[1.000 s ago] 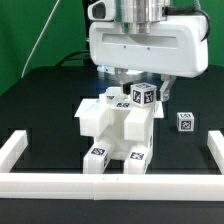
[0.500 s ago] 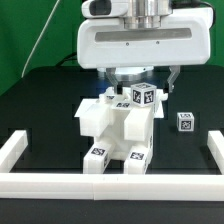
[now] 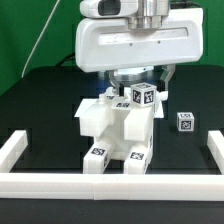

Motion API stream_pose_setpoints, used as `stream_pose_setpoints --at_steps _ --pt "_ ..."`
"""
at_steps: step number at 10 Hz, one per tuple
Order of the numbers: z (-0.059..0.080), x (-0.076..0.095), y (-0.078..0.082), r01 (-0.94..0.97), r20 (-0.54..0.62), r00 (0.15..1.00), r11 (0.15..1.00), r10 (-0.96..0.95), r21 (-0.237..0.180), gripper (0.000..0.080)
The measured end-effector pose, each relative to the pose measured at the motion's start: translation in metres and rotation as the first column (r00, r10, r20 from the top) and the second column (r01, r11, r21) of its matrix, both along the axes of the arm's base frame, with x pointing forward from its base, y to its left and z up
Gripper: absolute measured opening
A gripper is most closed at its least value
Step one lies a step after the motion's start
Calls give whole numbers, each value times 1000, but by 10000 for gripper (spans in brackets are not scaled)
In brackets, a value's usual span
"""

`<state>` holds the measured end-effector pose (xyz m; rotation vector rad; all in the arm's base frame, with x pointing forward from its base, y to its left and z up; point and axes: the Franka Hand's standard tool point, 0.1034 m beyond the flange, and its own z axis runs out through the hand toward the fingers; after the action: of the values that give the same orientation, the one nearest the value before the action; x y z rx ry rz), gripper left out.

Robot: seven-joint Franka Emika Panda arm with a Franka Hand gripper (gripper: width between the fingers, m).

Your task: Assemble chair

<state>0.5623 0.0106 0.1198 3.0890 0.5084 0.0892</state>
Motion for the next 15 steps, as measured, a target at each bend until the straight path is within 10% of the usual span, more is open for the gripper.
stream_pose_setpoints --at_steps 2,8,15 --pt "0 0 0 0 0 1000 1000 0 0 279" --pt "0 2 1 197 8 980 980 -198 11 284" --pt "0 3 2 727 -28 686 683 -727 72 284"
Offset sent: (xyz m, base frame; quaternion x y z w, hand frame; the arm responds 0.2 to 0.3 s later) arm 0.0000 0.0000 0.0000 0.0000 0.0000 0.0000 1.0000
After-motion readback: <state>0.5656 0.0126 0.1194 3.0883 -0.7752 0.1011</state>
